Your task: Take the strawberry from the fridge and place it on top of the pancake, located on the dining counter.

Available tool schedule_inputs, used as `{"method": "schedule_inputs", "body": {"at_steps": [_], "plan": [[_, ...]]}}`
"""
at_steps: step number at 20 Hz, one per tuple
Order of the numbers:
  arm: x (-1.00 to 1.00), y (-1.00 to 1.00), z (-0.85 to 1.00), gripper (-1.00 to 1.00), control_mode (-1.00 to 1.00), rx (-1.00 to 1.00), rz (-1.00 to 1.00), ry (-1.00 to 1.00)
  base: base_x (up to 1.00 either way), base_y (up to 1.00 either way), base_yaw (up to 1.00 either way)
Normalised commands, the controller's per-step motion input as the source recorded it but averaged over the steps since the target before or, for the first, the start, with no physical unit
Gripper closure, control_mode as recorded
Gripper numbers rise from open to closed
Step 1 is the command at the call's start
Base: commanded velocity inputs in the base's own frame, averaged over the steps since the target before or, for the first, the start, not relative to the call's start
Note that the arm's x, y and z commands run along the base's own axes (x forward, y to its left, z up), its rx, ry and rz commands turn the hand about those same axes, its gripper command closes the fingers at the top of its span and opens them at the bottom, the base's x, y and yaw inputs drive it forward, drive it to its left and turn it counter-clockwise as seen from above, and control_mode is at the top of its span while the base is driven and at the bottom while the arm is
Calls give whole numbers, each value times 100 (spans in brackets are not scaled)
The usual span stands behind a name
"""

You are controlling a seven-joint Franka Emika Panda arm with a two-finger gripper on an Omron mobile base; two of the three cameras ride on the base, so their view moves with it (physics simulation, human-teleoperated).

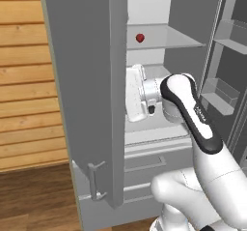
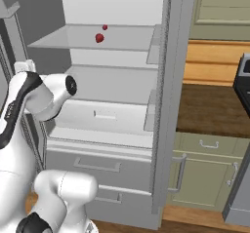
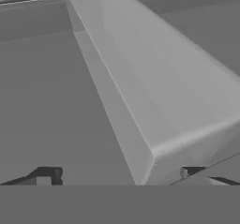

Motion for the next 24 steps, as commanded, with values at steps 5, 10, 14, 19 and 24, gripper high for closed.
{"method": "schedule_inputs", "body": {"at_steps": [5,10,14,19,24], "plan": [[-20,91,0,-100,-100,0,0,1,0,0,0],[-3,66,0,-100,-100,-7,-1,0,0,0,0],[0,56,7,-100,-100,-12,-3,3,0,0,0],[0,11,25,-100,-100,-6,-2,5,0,0,0],[0,-67,29,-100,-100,0,-4,3,0,0,0]]}}
